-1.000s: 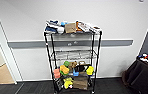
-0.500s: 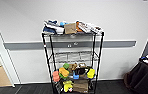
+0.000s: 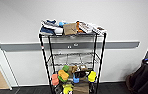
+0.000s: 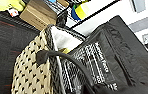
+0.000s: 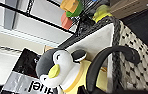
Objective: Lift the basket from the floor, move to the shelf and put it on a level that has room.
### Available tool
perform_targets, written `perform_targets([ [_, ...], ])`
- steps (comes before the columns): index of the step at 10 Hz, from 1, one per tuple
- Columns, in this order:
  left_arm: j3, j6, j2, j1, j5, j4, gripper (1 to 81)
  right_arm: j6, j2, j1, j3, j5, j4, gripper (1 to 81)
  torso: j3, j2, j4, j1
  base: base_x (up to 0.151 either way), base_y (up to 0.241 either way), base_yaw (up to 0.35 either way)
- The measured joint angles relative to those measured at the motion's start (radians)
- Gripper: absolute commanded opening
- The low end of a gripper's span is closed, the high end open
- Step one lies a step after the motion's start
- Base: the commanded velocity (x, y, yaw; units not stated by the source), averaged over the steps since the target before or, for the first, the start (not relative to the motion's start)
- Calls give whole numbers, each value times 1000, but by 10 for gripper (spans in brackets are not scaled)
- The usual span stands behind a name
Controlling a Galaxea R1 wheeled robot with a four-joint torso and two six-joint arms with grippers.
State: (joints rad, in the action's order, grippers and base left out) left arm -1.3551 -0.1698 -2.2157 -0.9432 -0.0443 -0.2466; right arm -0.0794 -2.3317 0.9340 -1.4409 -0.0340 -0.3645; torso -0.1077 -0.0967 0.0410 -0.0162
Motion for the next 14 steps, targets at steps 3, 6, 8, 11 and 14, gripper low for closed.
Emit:
perform_targets([
  [3, 1, 0, 0, 0, 1, 0, 10, 0, 3, 0, 4, 0, 2, 10, 0, 0, 0, 0, 157, 0, 0],
  [6, 2, 0, 0, 0, 1, 0, 10, 0, 6, 1, 6, 0, 2, 10, 0, 0, 0, 1, 157, 0, 0],
  [8, 2, 0, 0, 0, 2, 0, 10, 0, 6, 5, 7, 1, 2, 10, 0, 0, 0, 1, 157, 0, 0],
  [11, 2, 0, 0, -1, 1, 0, 10, 0, 8, 5, 13, 0, 2, 10, 0, 0, 0, 1, 157, 0, 0],
  [14, 2, 0, 0, -1, 2, 0, 10, 0, 8, 5, 14, 0, 2, 10, 0, 0, 0, 1, 157, 0, 0],
])
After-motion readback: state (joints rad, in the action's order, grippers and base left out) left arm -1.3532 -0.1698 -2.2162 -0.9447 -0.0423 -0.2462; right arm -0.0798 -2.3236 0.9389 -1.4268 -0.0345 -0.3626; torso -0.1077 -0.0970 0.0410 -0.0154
